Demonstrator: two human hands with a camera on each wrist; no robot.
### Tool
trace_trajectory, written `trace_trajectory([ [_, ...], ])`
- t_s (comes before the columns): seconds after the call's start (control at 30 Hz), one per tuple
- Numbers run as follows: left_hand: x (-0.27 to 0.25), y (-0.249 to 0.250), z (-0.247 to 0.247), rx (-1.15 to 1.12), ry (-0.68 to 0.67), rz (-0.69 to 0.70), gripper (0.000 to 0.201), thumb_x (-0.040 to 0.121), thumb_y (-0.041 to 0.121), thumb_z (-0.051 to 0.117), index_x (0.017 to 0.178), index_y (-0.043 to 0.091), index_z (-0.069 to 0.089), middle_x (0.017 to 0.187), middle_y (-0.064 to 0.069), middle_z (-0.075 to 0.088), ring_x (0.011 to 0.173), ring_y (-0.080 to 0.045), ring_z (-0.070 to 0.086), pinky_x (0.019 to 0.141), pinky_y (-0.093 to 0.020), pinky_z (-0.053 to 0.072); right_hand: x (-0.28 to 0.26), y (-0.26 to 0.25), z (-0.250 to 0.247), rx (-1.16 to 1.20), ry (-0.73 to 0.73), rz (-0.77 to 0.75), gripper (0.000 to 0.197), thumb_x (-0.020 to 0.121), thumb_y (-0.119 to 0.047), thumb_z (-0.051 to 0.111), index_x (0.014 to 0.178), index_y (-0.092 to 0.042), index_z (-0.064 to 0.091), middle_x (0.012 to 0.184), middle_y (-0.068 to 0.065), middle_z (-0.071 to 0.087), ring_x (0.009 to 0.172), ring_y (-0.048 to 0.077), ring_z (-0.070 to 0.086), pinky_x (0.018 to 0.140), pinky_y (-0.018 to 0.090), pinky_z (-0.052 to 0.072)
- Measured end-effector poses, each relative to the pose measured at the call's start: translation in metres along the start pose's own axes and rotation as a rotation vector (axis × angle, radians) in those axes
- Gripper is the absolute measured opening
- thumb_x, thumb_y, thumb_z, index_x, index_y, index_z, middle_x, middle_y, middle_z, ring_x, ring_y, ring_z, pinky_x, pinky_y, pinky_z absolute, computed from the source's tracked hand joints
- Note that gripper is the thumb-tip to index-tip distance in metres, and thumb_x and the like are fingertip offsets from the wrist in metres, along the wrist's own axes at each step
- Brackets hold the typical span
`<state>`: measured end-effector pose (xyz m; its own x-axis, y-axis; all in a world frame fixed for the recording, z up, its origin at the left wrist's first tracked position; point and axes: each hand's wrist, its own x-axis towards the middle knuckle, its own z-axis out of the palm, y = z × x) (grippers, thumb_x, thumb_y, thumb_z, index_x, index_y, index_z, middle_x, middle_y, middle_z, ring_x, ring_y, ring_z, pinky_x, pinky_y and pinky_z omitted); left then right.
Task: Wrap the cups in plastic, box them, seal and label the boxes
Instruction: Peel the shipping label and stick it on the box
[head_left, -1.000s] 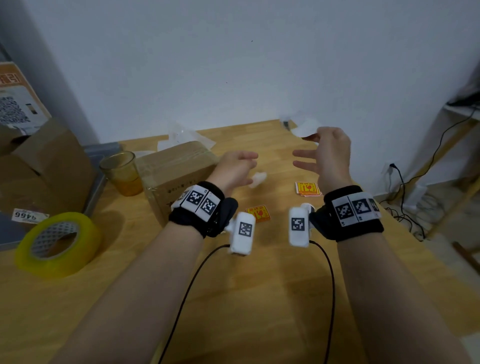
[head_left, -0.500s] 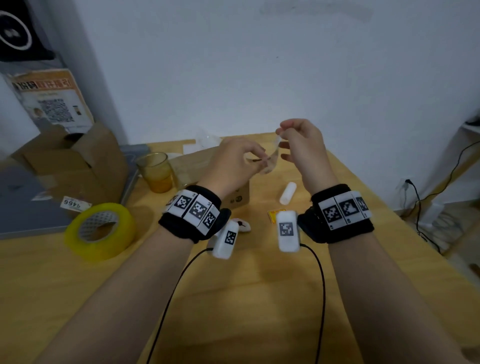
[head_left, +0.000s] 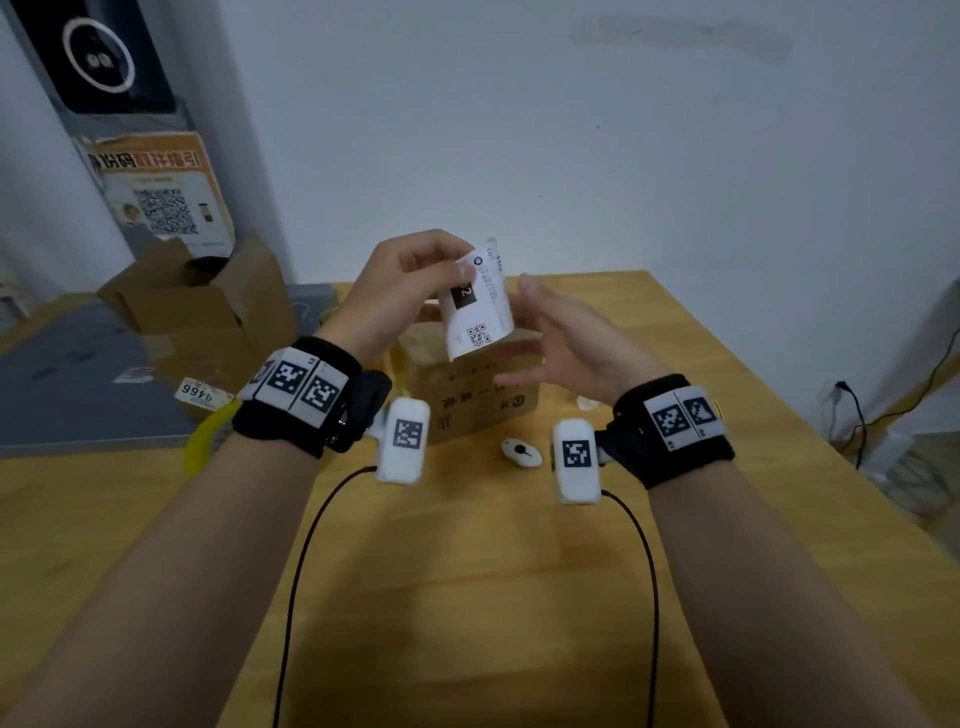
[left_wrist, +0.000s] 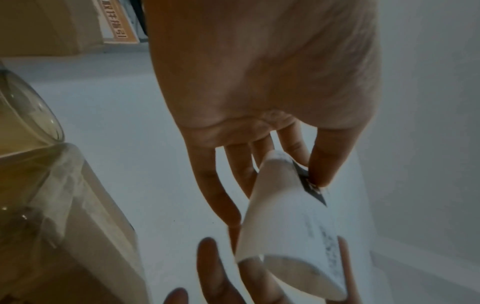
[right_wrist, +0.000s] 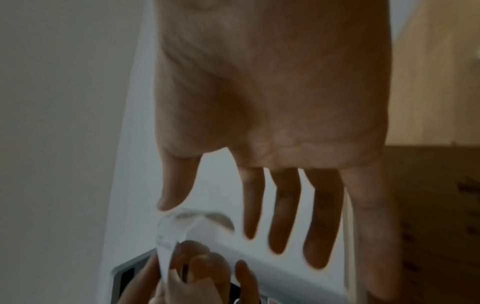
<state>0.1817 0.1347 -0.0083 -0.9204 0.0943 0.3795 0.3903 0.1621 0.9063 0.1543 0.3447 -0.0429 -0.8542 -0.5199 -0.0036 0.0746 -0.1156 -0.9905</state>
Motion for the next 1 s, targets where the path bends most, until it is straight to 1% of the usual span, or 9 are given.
trace_trajectory([
  [0.13, 0.003, -0.005, -0.014, 0.020, 0.006, -0.025, 0.019, 0.098, 0.007, 0.063, 0.092, 0.023, 0.073, 0.089, 0.004, 0.076, 0.086, -0.013, 0.072, 0.070, -0.034, 0.061, 0.012, 0.006, 0.005, 0.098, 0.084, -0.059, 0.031, 0.096, -0.029, 0.069, 0.116, -0.006, 0.070, 0.110, 0.015, 0.074, 0.085, 0.029, 0.071, 0.081, 0.048, 0.063],
  [0.27, 0.010, -0.021, -0.029, 0.197, -0.042, -0.121, 0.028, 0.096, 0.004, 0.065, 0.113, 0.026, 0.070, 0.110, 0.008, 0.074, 0.100, -0.010, 0.071, 0.070, -0.025, 0.059, 0.024, 0.014, 0.004, 0.073, 0.283, -0.115, 0.033, 0.094, -0.023, 0.075, 0.115, 0.002, 0.072, 0.104, 0.016, 0.077, 0.068, 0.022, 0.064, 0.070, 0.038, 0.060],
  [0.37, 0.020, -0.035, -0.037, 0.337, -0.028, -0.170, 0.049, 0.093, 0.002, 0.069, 0.132, 0.030, 0.063, 0.119, 0.007, 0.067, 0.106, -0.009, 0.066, 0.072, -0.023, 0.059, 0.036, 0.018, 0.004, -0.079, 0.461, -0.154, 0.017, 0.092, -0.019, 0.078, 0.100, -0.004, 0.077, 0.093, 0.010, 0.080, 0.057, 0.019, 0.060, 0.059, 0.031, 0.056],
  [0.47, 0.032, -0.049, -0.041, 0.340, 0.050, -0.254, 0.047, 0.091, 0.003, 0.073, 0.134, 0.018, 0.063, 0.115, 0.001, 0.069, 0.102, -0.014, 0.069, 0.068, -0.020, 0.060, 0.053, 0.019, 0.000, -0.273, 0.572, -0.187, 0.011, 0.090, -0.022, 0.080, 0.088, -0.011, 0.079, 0.081, 0.003, 0.079, 0.055, 0.015, 0.061, 0.054, 0.026, 0.050],
  [0.6, 0.048, -0.062, -0.047, 0.304, 0.110, -0.378, 0.036, 0.088, 0.008, 0.079, 0.122, 0.003, 0.070, 0.105, -0.008, 0.076, 0.090, -0.016, 0.075, 0.070, -0.025, 0.063, 0.075, 0.021, -0.003, -0.427, 0.583, -0.176, 0.011, 0.088, -0.024, 0.082, 0.079, -0.019, 0.080, 0.073, -0.006, 0.078, 0.059, -0.001, 0.065, 0.065, 0.025, 0.048],
  [0.7, 0.060, -0.067, -0.049, 0.325, 0.177, -0.366, 0.025, 0.087, 0.012, 0.081, 0.110, 0.006, 0.075, 0.097, -0.006, 0.075, 0.079, -0.012, 0.073, 0.063, -0.021, 0.061, 0.088, 0.020, -0.009, -0.463, 0.595, -0.147, 0.012, 0.088, -0.026, 0.081, 0.080, -0.017, 0.080, 0.072, -0.008, 0.077, 0.070, 0.003, 0.068, 0.076, 0.030, 0.050],
  [0.77, 0.067, -0.071, -0.051, 0.405, 0.211, -0.347, 0.018, 0.086, 0.017, 0.083, 0.103, 0.013, 0.078, 0.091, -0.002, 0.076, 0.072, -0.010, 0.069, 0.065, -0.021, 0.059, 0.094, 0.019, -0.013, -0.484, 0.609, -0.115, 0.014, 0.088, -0.028, 0.080, 0.081, -0.016, 0.080, 0.070, -0.010, 0.077, 0.079, 0.006, 0.068, 0.087, 0.034, 0.052],
  [0.9, 0.075, -0.083, -0.052, 0.537, 0.185, -0.350, 0.018, 0.080, 0.018, 0.088, 0.096, 0.020, 0.080, 0.101, 0.000, 0.076, 0.091, -0.015, 0.071, 0.089, -0.033, 0.060, 0.104, 0.022, -0.018, -0.562, 0.614, -0.071, 0.023, 0.088, -0.028, 0.080, 0.068, -0.018, 0.078, 0.069, -0.011, 0.076, 0.089, 0.012, 0.068, 0.095, 0.040, 0.052],
  [1.0, 0.077, -0.089, -0.052, 0.586, 0.129, -0.352, 0.016, 0.081, 0.014, 0.087, 0.092, 0.020, 0.078, 0.101, -0.003, 0.076, 0.087, -0.017, 0.071, 0.077, -0.028, 0.060, 0.110, 0.026, -0.019, -0.597, 0.603, -0.019, 0.019, 0.090, -0.030, 0.078, 0.073, -0.020, 0.079, 0.069, -0.013, 0.076, 0.091, 0.008, 0.068, 0.093, 0.036, 0.050],
])
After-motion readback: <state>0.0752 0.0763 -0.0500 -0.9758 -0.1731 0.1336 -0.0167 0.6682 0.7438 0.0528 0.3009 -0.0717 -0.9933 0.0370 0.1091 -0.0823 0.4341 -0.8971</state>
